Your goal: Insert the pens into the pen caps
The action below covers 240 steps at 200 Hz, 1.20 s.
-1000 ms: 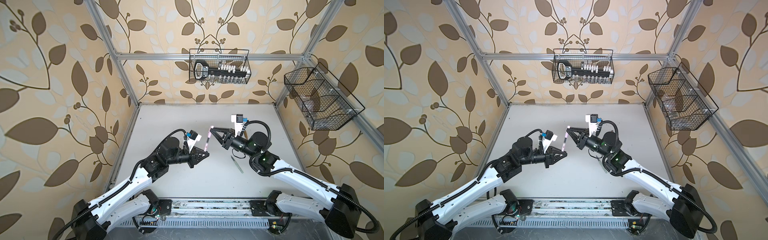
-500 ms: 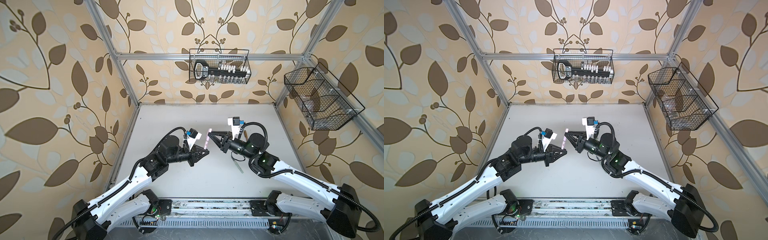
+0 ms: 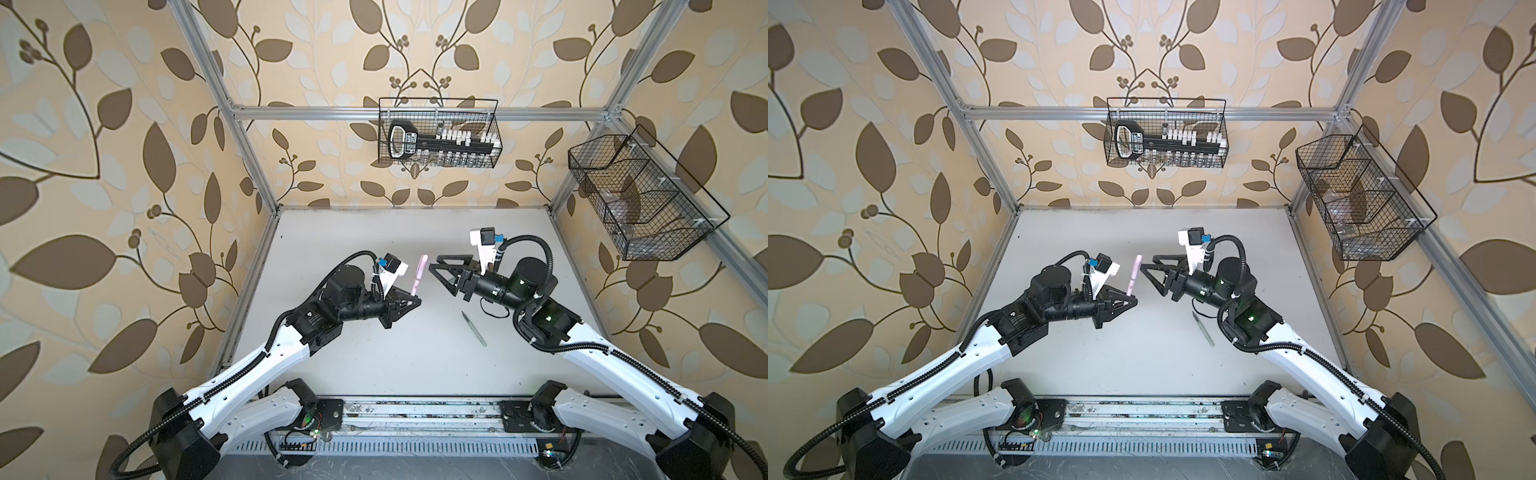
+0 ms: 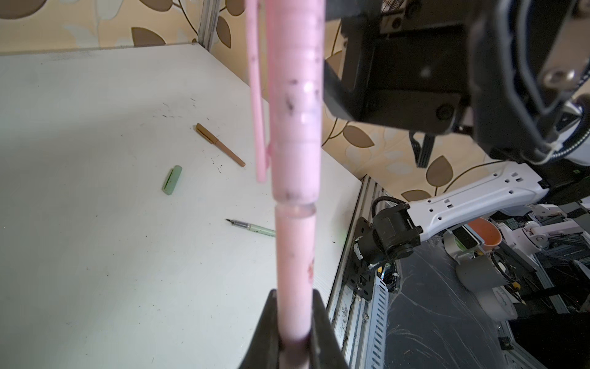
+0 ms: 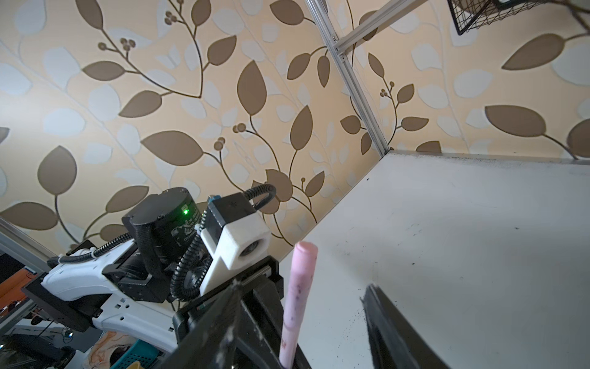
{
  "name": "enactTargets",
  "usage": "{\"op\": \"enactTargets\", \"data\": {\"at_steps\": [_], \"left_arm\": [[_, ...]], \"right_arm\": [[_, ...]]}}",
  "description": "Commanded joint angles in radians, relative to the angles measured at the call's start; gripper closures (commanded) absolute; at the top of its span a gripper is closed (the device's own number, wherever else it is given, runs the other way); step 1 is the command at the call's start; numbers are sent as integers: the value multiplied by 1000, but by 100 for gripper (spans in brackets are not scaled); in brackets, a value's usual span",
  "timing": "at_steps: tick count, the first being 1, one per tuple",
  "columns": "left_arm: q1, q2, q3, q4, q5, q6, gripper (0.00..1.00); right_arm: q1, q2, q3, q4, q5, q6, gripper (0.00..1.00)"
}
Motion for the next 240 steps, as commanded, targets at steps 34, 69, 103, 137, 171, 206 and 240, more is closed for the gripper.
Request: {"op": "enactTargets", "data": {"at_steps": [34,69,103,137,171,206,240], "left_arm": [[1,-6,7,18,49,-2,100],[1,-18,4,13,37,1,100],[0,-29,1,17,8,5,100],[1,-31,-16,42,10,-6,100],[0,-28,-10,23,3,5,100],[1,-30,-10,15,0,10,100],[0,-30,-18,20,-8,8,100]], "right_arm": [[-32,122,159,-99,-181,-33,37],[-14,157,191,-143,-181,-51,38],[-1,179,202,-145,-183,-57,40],[3,200,210,-136,-181,-41,47],[7,210,211,-127,-171,-40,50],[5,210,218,-128,-168,-41,52],[-2,208,229,-144,-167,-49,51]]}}
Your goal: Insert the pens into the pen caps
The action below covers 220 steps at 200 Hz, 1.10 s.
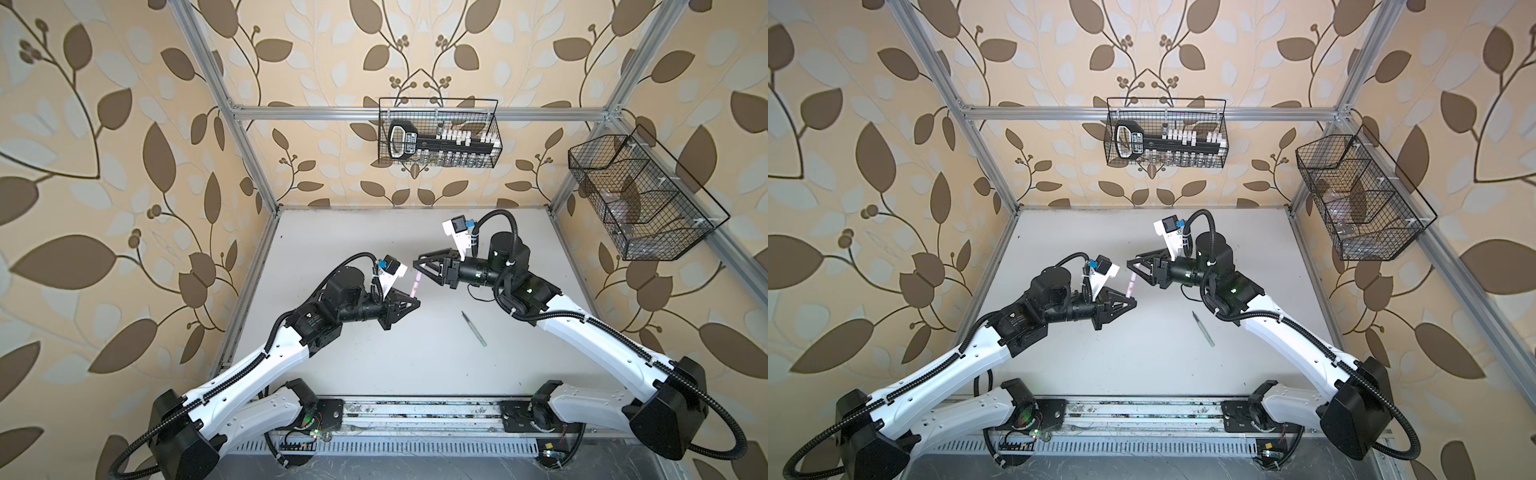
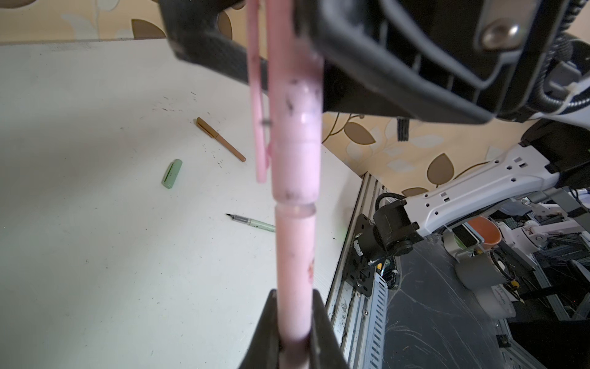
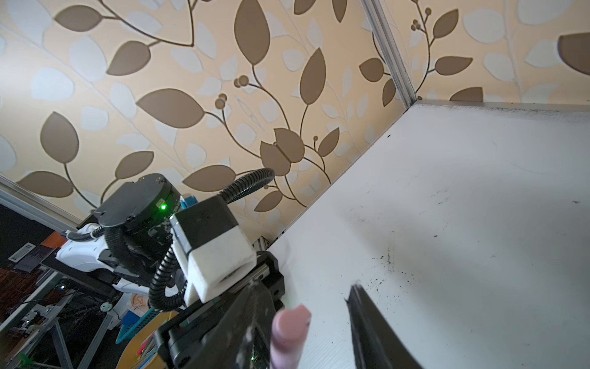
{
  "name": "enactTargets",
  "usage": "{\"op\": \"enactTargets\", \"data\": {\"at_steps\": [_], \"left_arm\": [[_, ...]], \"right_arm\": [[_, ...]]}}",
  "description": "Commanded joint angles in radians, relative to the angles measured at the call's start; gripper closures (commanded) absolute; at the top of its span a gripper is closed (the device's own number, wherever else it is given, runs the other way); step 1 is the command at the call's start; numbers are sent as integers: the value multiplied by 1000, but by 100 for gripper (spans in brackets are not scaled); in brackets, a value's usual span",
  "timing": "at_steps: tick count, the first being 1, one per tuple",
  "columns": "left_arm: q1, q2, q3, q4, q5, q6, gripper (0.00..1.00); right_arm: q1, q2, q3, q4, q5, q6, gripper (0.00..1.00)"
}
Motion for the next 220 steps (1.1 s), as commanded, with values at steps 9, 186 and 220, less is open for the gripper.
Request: {"op": "enactTargets", "data": {"at_steps": [9,186,220], "left_arm": [[1,-19,-6,22,-8,12,100],[-1,23,107,37,-167,165,100],[-1,70,192,59,-200,252,100]], "right_arm": [[-3,2,41,-3,-2,-9,50],[35,35,52,-145,11,-87,93],[48,44,19,-173,14,-85,100]]}}
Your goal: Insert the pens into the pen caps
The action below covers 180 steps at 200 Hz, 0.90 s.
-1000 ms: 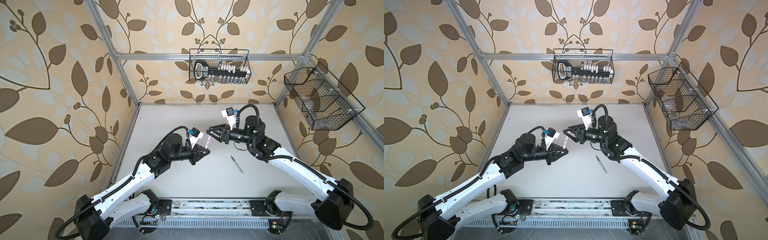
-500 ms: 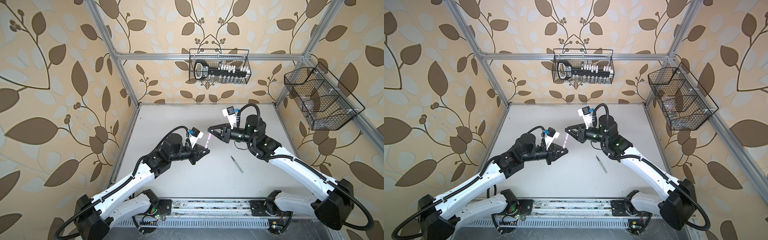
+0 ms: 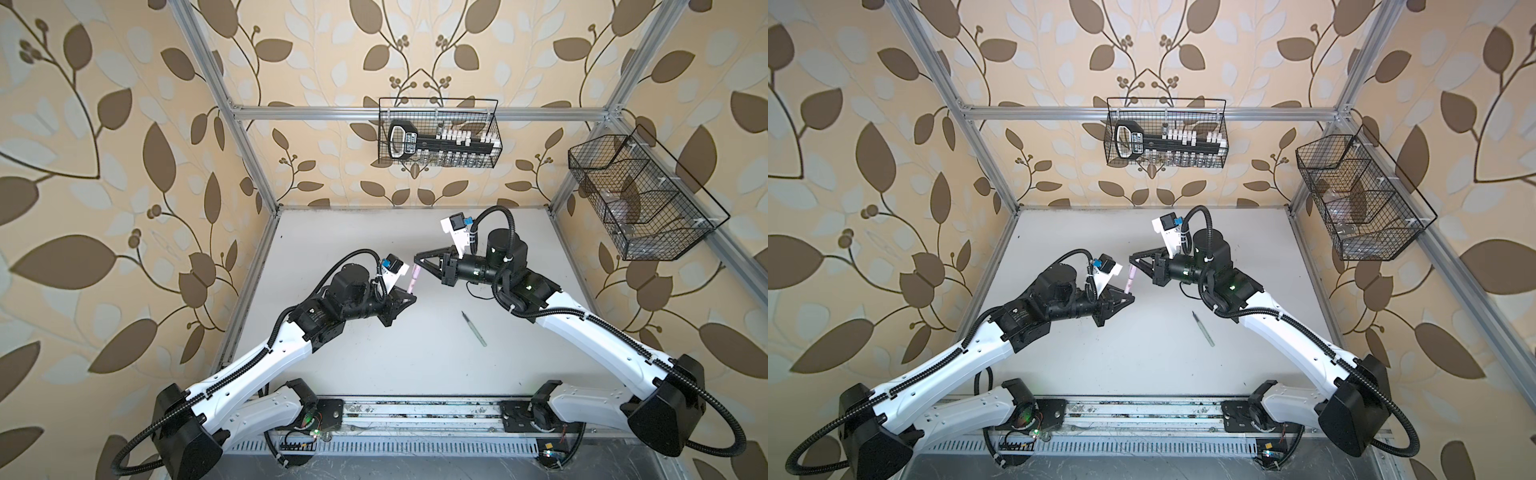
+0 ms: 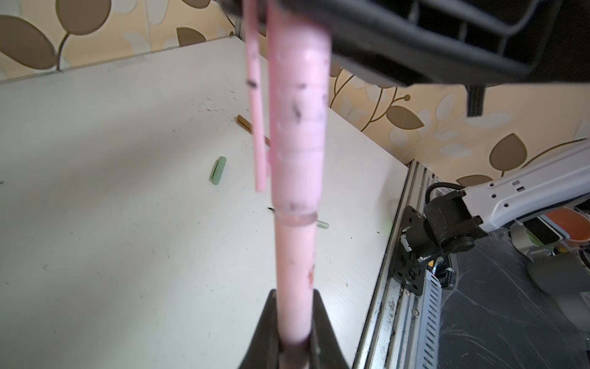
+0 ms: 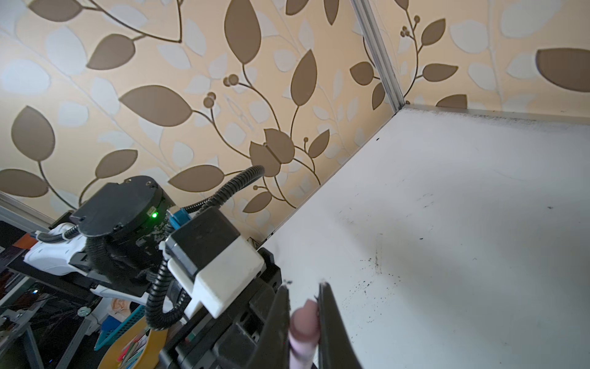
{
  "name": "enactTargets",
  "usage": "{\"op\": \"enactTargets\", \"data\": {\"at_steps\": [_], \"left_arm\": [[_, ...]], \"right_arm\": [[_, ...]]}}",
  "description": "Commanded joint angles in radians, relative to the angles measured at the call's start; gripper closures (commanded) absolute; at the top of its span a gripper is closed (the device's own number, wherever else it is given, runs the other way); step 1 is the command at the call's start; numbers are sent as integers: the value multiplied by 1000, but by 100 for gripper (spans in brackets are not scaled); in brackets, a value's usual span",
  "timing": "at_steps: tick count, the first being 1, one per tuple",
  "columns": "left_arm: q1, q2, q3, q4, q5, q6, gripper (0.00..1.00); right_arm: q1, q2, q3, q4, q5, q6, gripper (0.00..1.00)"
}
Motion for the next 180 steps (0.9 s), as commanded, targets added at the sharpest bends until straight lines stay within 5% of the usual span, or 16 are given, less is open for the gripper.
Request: {"op": "enactTargets", "data": {"at_steps": [1,103,180], "left_arm": [[-1,17,129,162,-50,93,100],[36,78,329,308,-49,233,100],[64,100,400,385,55,214,100]], "right_arm": [[37,25,-20,-118,-37,-32,100],[105,37,-186,-178,136,13,100],[130,81,-305,-43,48,126,100]]}}
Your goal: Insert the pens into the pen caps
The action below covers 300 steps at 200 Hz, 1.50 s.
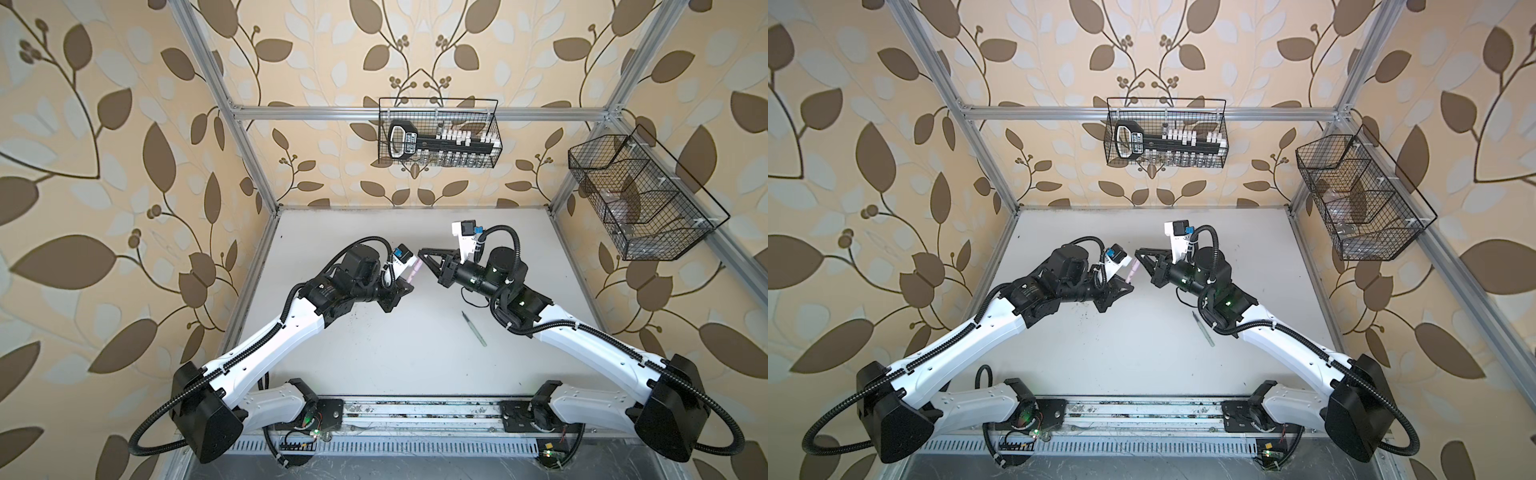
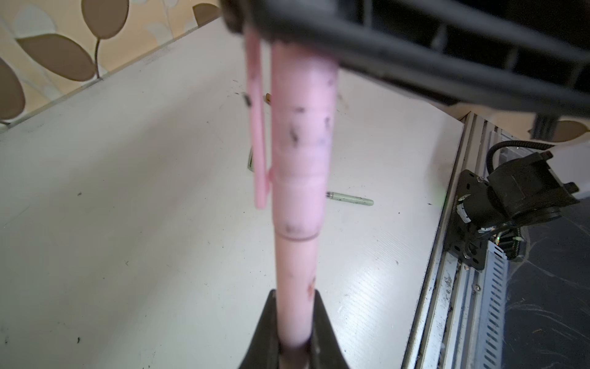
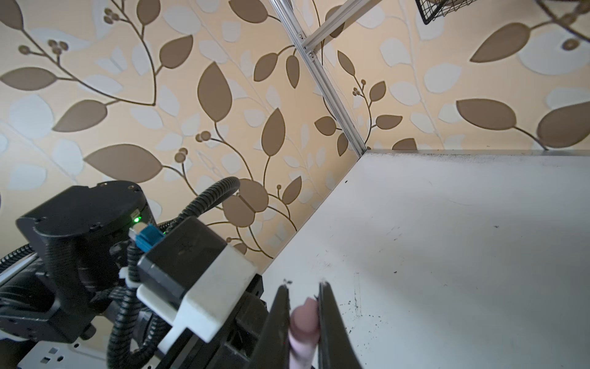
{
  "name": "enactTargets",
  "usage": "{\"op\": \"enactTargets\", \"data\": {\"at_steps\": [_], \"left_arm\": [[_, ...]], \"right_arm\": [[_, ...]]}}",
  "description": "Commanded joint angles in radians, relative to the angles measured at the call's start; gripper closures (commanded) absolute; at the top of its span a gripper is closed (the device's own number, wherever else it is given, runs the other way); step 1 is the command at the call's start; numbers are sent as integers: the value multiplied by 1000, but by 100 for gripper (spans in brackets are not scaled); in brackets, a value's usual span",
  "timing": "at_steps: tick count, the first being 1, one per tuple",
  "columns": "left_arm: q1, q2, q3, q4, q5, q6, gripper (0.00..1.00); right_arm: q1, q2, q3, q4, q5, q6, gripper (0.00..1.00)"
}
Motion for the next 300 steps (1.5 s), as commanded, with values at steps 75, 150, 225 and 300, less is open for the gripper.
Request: {"op": "enactTargets", "data": {"at_steps": [75,150,225,300], "left_arm": [[49,-23,215,678,106,-82,100],[117,2,245,691,262,-192,100],[110,-93,-91,708,448,-417,100],[66,-131,-271,696,437,-519,100]], "right_arm": [[117,118,-108,-447,-178,-30,100],[111,118,-111,-478,-193,-33,100],[-39,-25,-9,-387,-321,-106,75],[-65,-144,9,-351,-383,-171,41]]}}
